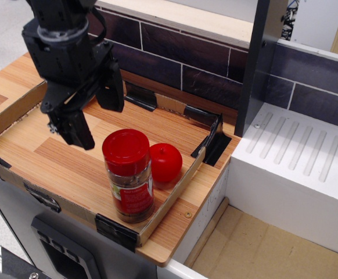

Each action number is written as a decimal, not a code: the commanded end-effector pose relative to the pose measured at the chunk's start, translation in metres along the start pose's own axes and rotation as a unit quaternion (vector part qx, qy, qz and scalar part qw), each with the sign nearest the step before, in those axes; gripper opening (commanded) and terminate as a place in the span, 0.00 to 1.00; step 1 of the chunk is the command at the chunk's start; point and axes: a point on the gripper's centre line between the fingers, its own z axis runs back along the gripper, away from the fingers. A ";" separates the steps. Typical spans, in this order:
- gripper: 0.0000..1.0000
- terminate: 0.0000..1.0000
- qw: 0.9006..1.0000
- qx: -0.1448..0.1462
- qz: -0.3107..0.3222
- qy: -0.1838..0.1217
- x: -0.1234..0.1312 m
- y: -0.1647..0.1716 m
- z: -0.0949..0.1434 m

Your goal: Topple basil bottle

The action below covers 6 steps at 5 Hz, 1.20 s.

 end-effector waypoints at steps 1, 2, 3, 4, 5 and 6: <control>1.00 0.00 1.000 -0.012 0.004 -0.011 -0.017 0.006 0.001; 1.00 0.00 1.000 -0.007 0.000 -0.004 -0.027 0.010 -0.002; 1.00 0.00 1.000 -0.002 -0.004 -0.005 -0.034 0.012 -0.008; 1.00 0.00 1.000 -0.003 -0.007 -0.005 -0.037 0.011 -0.011; 0.00 0.00 1.000 -0.007 0.001 0.008 -0.037 0.011 -0.013; 0.00 0.00 1.000 -0.008 0.012 0.027 -0.030 0.013 -0.010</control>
